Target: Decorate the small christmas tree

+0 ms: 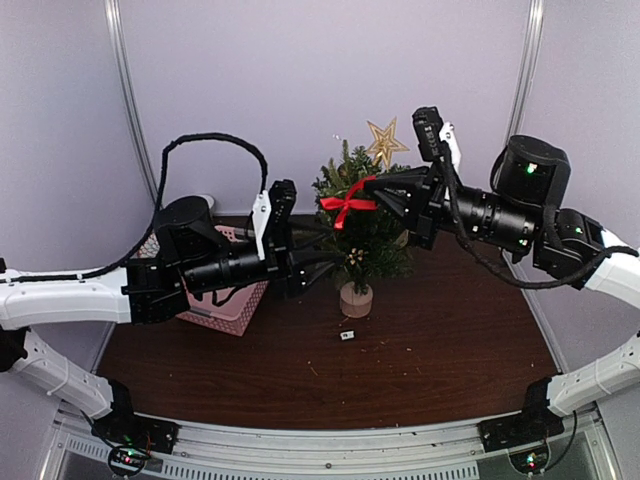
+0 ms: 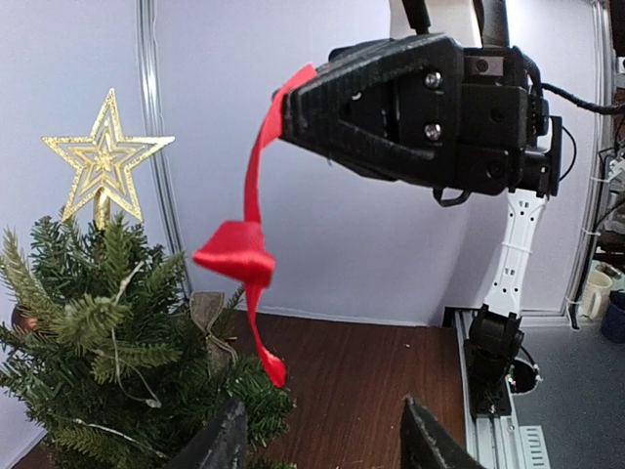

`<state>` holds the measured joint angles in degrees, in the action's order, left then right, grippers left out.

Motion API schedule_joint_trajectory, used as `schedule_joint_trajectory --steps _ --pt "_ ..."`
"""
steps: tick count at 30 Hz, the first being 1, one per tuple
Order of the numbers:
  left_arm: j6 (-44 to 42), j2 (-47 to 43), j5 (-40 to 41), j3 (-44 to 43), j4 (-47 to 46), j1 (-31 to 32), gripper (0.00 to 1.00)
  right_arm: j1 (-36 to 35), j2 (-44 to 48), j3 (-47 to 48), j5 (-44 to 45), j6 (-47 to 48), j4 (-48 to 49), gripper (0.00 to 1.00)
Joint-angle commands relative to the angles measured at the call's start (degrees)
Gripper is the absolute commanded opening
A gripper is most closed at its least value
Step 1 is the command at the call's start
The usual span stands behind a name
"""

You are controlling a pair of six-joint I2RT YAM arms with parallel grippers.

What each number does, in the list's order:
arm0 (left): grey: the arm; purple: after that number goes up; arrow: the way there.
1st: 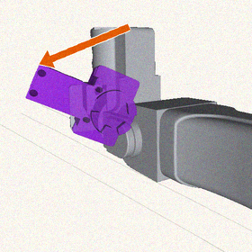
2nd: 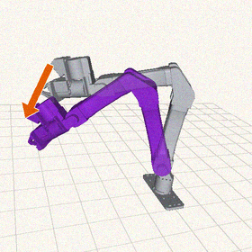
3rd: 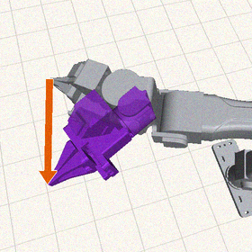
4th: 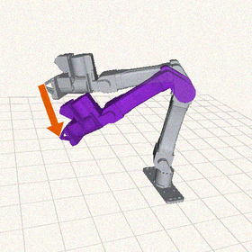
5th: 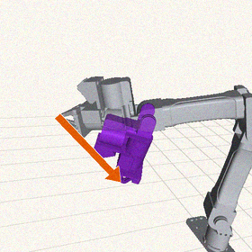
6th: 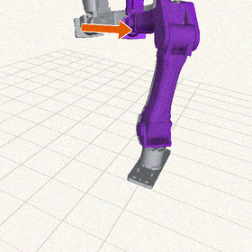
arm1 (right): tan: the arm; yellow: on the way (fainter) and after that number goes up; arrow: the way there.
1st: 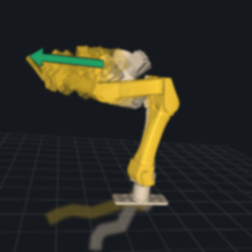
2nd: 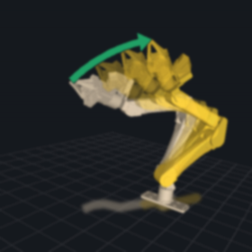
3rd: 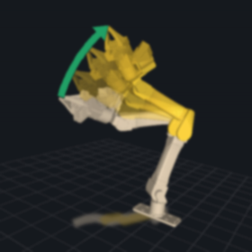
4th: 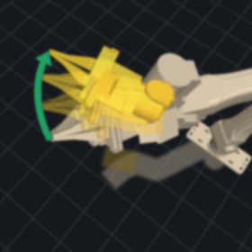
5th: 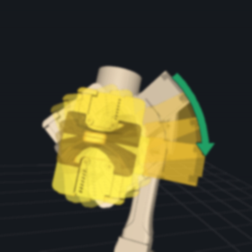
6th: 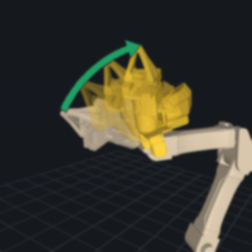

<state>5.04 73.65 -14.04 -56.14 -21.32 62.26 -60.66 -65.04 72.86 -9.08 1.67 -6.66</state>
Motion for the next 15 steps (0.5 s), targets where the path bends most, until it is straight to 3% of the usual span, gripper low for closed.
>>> schedule_joint_trajectory --steps 1,6,9,12,15 --pt "2.9 1.9 2.5 0.7 -13.0 1.1 0.53 -0.3 -0.3 -0.6 -2.6 -1.7 3.6 0.00" --pt "3.8 3.0 5.0 1.3 -18.1 1.4 0.44 -0.3 -0.2 -0.8 -4.0 -4.0 3.9 0.00" --pt "3.6 2.9 4.7 1.8 -20.2 1.4 0.26 -0.3 0.1 -1.3 -4.4 -4.3 3.8 0.00" --pt "2.6 2.0 4.9 1.8 -19.1 1.4 0.00 -0.3 1.1 -2.1 -4.3 -4.2 3.6 0.00" --pt "0.5 0.2 3.6 0.9 -14.0 1.5 0.00 -0.3 2.5 -3.5 -3.7 -4.2 2.5 0.00"
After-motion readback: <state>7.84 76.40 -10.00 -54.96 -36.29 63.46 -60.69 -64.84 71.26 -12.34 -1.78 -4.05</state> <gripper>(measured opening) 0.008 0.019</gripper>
